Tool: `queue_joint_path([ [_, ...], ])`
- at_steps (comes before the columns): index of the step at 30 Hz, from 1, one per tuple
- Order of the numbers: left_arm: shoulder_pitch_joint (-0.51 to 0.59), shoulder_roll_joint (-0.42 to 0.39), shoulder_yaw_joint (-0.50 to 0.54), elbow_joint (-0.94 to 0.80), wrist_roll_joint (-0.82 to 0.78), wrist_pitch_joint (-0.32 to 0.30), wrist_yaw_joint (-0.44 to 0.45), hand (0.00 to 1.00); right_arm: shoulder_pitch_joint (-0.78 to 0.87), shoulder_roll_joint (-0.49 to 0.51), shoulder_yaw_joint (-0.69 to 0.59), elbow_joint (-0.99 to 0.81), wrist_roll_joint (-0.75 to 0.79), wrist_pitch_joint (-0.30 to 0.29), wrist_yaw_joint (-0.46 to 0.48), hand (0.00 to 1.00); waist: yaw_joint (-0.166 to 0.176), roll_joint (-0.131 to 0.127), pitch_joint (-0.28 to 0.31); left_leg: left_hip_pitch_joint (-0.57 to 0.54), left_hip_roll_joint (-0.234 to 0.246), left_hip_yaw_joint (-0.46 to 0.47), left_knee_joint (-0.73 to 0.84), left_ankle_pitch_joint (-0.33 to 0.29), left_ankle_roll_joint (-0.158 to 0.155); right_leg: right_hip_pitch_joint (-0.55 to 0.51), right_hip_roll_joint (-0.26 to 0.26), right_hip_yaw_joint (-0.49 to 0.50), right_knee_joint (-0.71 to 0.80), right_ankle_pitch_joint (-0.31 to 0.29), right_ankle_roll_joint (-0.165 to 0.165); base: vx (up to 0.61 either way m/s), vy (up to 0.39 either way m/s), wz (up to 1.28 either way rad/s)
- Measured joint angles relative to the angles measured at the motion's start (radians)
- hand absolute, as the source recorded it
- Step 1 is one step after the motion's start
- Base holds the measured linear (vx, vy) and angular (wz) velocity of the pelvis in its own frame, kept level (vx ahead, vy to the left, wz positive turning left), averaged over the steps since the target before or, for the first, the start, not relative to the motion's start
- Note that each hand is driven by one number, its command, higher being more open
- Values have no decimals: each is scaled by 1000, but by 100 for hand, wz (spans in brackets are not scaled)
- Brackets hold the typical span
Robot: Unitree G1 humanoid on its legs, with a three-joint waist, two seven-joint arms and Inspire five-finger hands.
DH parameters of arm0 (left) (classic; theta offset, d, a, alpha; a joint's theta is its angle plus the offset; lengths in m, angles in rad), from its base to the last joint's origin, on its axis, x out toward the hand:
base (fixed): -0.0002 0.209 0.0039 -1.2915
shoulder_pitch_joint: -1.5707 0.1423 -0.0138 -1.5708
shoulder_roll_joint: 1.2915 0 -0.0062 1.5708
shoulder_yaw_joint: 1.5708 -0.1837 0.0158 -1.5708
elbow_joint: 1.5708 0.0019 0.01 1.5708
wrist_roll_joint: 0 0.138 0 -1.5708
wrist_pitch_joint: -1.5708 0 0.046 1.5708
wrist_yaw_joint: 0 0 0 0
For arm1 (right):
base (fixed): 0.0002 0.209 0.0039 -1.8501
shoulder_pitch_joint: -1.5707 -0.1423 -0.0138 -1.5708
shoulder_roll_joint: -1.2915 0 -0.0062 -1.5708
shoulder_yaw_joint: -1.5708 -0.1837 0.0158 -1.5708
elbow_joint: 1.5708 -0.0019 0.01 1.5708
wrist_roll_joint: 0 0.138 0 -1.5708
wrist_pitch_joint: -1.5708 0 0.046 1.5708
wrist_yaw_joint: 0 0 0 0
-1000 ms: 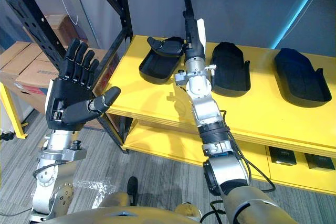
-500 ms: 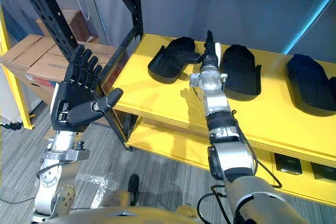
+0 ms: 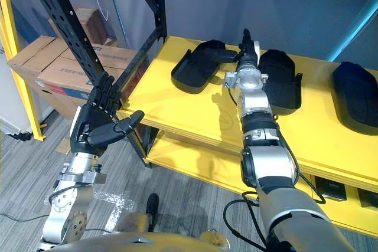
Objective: Walk over and take three plastic housings, then place them on the shelf
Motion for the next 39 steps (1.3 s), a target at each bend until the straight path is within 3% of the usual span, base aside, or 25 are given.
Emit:
queue_joint_path([
  [7, 1, 1, 0, 6, 18, 0, 14, 100, -75, -17, 23, 73, 0, 9, 35, 100, 6, 16, 8, 0, -1, -16, 0, 0, 0, -11, -9, -13, 51, -35, -3, -7, -45, 7],
  [17, 2, 3, 1, 19, 18, 1, 19, 100, -93, -37, 83, 135, -9, 9, 134, 100, 34, 15, 11, -3, -3, -43, 3, 5, 2, -35, -26, -39, 149, -103, -10, 7, -61, 9],
  [31, 4, 5, 1, 19, 26, 1, 19, 100, -140, -39, 123, 143, -10, 8, 190, 100, 44, 8, 29, -9, -2, -46, 3, 6, 2, -53, -33, -42, 186, -129, -13, -5, -48, 1],
  [39, 4, 6, 3, 19, 26, 0, 16, 100, -142, -46, 220, 143, -63, -57, 305, 100, 53, 5, 47, -10, -3, -46, 3, 6, 3, -53, -33, -44, 184, -129, -13, -2, -31, 1],
])
